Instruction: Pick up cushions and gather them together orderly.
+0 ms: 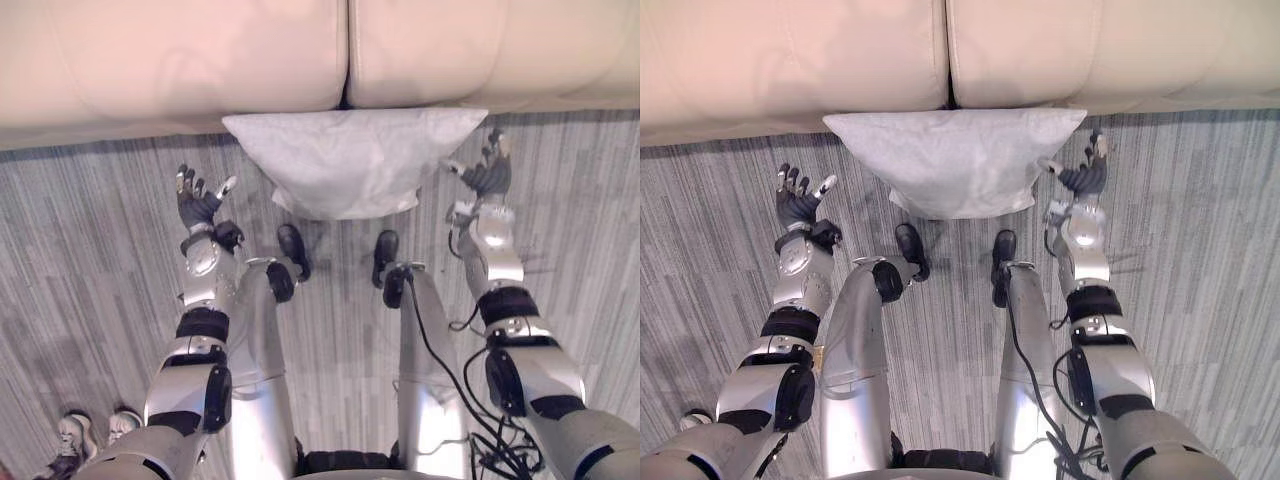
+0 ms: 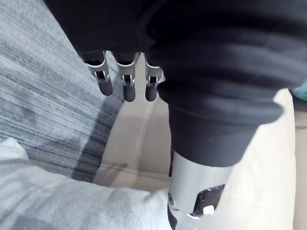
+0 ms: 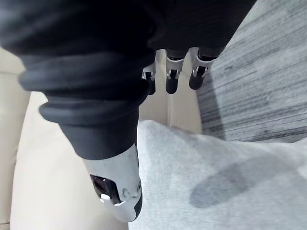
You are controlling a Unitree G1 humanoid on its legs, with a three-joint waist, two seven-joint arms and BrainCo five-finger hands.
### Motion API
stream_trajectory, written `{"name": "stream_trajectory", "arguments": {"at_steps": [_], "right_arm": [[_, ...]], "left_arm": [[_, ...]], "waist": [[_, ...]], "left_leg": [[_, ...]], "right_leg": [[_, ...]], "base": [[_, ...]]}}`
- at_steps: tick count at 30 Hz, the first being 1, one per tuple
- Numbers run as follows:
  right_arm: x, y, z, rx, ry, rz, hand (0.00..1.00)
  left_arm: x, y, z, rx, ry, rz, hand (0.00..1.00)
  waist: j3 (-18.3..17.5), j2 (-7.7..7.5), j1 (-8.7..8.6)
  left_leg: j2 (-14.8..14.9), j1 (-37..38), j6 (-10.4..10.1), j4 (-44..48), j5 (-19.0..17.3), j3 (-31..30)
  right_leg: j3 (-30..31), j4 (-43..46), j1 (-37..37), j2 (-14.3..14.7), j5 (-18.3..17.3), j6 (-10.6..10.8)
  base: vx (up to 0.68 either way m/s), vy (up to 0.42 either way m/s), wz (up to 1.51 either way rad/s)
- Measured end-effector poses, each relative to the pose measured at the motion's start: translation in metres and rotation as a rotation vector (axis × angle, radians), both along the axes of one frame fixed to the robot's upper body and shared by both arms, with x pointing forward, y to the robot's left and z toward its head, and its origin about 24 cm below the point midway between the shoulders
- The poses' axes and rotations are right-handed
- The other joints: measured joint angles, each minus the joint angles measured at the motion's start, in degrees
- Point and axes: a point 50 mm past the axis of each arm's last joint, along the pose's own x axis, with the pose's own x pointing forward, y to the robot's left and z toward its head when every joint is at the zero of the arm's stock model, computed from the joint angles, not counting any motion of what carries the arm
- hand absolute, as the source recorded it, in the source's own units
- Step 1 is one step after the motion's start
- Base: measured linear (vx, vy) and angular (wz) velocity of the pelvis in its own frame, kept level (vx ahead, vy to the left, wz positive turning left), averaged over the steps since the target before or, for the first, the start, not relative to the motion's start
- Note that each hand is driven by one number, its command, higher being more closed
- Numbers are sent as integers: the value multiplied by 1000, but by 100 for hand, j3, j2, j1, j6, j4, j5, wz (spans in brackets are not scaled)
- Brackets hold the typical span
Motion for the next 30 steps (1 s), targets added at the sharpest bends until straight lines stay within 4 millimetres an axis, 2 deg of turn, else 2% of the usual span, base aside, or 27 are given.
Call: {"name": "stream_trajectory", "arguments": {"at_steps": [1,2,3,4,7,9,16,20,23,27,29,30], "right_arm": [[4,5,15,5,-36,7,0],[7,9,27,20,-61,9,100],[9,12,32,23,-67,16,100],[11,17,38,47,-80,31,100],[13,33,52,73,-114,66,100],[14,41,63,88,-141,77,100],[13,54,69,60,-161,110,100],[4,59,67,36,-203,139,100],[-5,66,51,25,-203,169,100],[-29,70,22,6,-208,200,100],[-44,71,9,-9,-215,204,100],[-56,70,-5,-10,-207,202,100]], "left_arm": [[4,-3,12,-1,-32,-6,0],[9,-8,25,-1,-63,-14,0],[11,-12,33,2,-82,-24,0],[14,-17,41,11,-102,-39,100],[19,-30,61,30,-149,-75,100],[24,-48,82,49,-199,-119,100],[21,-52,96,38,-240,-100,100],[13,-59,105,51,-298,-111,100],[1,-62,98,63,-323,-120,100],[-22,-63,74,118,-337,-109,100],[-33,-67,60,129,-331,-116,100],[-43,-71,45,125,-308,-127,100]], "waist": [[0,0,1],[0,0,-11],[0,0,-9],[0,0,-8],[1,1,-23],[1,1,-23],[-2,5,-43],[-4,7,-90],[-10,7,-101],[-30,4,-69],[-36,12,-29],[-249,11,-27]], "left_leg": [[46,-205,19,89,-17,7],[63,-396,21,145,-14,15],[105,-517,22,201,-14,38],[145,-661,29,277,-10,55],[160,-871,89,353,33,53],[190,-1010,144,475,60,51],[247,-1047,154,559,69,35],[248,-922,146,546,74,38],[250,-430,142,368,75,70],[222,835,-12,-323,123,204],[152,1518,-63,-717,155,256],[119,1860,-102,-972,178,282]], "right_leg": [[-1,111,-220,4,-12,11],[11,198,-436,2,-18,25],[13,261,-566,-2,-11,20],[18,339,-726,-4,-3,12],[28,434,-948,-3,44,-18],[39,574,-1101,-4,53,-38],[22,689,-1159,16,47,-42],[25,682,-1046,18,56,-56],[23,470,-551,46,66,-70],[-14,-278,701,105,147,-124],[-62,-685,1389,95,177,-124],[-98,-969,1751,91,183,-116]], "base": [[-152,-48,-2],[-170,-50,-3],[-137,-36,-3],[-94,-20,-4],[-54,-2,-2],[-33,6,0],[-32,13,-1],[-31,15,1],[-21,0,-3],[-21,-57,-5],[22,-66,1],[56,-53,6]]}}
